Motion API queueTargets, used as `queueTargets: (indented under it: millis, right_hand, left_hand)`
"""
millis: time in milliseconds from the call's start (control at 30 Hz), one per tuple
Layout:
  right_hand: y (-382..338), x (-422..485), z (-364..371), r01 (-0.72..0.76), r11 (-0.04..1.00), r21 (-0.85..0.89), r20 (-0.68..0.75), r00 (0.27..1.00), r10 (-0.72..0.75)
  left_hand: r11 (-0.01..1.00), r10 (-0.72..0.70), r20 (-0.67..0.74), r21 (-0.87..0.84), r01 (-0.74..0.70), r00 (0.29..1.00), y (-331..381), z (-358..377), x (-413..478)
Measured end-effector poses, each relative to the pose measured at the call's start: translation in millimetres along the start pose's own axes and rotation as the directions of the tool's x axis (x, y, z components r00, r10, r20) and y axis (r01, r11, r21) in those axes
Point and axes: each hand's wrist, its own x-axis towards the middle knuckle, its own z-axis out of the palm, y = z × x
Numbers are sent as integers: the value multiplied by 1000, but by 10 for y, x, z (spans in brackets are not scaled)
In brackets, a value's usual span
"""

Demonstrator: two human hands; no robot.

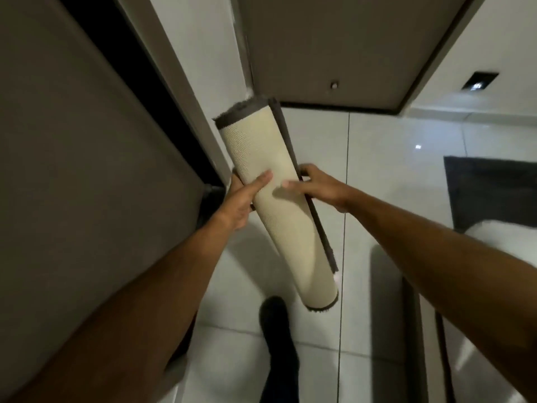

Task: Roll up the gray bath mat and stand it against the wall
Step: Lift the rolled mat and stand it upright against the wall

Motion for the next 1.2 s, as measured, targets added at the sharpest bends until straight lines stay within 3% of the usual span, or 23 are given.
queueTargets:
  millis: [133,300,467,767,1033,1200]
  right_hand:
    - [-811,711,-643,139,981,131,-141,983,-121]
    - [-1168,1574,-1402,131,970,205,-234,969,-81]
    - [-1341,2520,-1976,163,968,191,-212,970,-122]
    - [-1810,4347,-2573,219,963,158,-40,976,-216]
    - [-1260,6250,-2672,124,984,129,6,992,-126]
    - [-917,7012,-2534,57,996,65,74,995,-62]
  left_hand:
    - [989,73,123,116,-88,990,677,246,766]
    - [970,41,224,223,-92,974,1531,385,1745]
    - [949,215,12,233,-212,976,2016,596,2712]
    - [938,313,-55,178,-299,948,2492,286,4355]
    - [995,103,-167,12,-103,981,2037,-121,5988]
    - [997,-31,-285,-71,11,958,1710,-312,6649]
